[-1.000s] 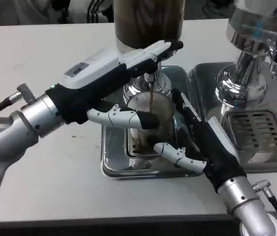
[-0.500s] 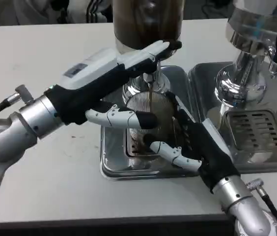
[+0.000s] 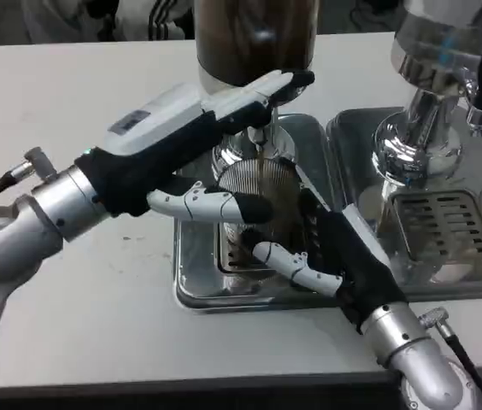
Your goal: Grasp the cup under the faucet to collect the drink, then remove the cup.
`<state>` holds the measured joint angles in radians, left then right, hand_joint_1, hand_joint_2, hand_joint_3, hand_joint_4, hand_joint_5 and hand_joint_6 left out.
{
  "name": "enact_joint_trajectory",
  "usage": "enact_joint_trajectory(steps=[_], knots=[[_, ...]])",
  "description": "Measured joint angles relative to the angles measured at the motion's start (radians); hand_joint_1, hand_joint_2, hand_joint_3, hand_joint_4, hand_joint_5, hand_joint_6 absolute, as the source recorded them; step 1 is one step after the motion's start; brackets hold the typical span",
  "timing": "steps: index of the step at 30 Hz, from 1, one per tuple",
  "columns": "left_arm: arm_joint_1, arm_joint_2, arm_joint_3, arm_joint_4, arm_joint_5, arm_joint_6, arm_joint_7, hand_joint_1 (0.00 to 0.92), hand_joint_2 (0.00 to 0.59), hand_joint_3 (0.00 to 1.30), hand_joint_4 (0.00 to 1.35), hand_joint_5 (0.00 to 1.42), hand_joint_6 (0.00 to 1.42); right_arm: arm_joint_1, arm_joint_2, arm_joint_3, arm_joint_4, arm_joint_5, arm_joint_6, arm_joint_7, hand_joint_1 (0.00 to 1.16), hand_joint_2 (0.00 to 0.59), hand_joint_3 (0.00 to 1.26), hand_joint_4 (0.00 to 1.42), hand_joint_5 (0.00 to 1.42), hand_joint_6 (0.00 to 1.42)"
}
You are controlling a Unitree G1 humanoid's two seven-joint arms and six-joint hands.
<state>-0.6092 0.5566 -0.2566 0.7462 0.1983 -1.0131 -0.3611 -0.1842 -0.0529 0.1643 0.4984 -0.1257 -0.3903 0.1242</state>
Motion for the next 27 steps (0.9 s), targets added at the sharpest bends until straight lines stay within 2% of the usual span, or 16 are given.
enact_joint_trajectory(steps=[6, 15, 27], knots=[[0.0, -0.001, 0.003, 0.006, -0.042, 0.004, -0.031, 0.0, 0.056, 0.04, 0.01, 0.1, 0.09, -0.007, 0.001, 0.0, 0.007, 0.0, 0.0, 0.0, 0.6, 0.223, 0.0, 0.0, 0.0, 0.0], [-0.002, -0.023, 0.02, 0.029, -0.186, 0.043, -0.147, 0.0, 0.059, 0.05, 0.01, 0.11, 0.09, -0.014, 0.004, 0.0, 0.021, -0.001, -0.005, 0.0, 0.6, 0.229, 0.0, 0.0, 0.0, 0.0], [-0.01, -0.061, 0.078, 0.051, -0.254, 0.075, -0.259, 0.0, 0.06, 0.05, 0.03, 0.12, 0.1, -0.03, 0.007, 0.0, 0.058, -0.001, -0.028, -0.004, 0.59, 0.232, 0.0, 0.0, 0.0, 0.0]])
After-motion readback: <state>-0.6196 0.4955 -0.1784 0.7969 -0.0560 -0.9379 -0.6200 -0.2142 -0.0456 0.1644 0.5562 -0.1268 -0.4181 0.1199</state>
